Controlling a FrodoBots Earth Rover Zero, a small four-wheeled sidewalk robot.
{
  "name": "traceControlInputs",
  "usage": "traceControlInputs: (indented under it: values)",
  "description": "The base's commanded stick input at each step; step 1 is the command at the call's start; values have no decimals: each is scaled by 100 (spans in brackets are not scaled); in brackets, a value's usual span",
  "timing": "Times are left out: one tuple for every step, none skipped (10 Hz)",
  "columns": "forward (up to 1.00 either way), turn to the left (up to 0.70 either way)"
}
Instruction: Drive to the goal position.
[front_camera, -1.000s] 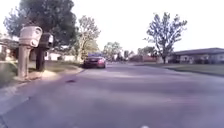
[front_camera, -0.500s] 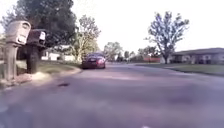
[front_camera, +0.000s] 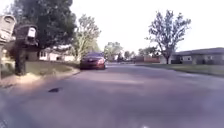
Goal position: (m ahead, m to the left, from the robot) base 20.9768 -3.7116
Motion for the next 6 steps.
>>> traceControlInputs:
  values:
    - [98, 0]
    - [97, 0]
    - [98, 0]
    - [98, 0]
    - [98, 0]
    - [97, 0]
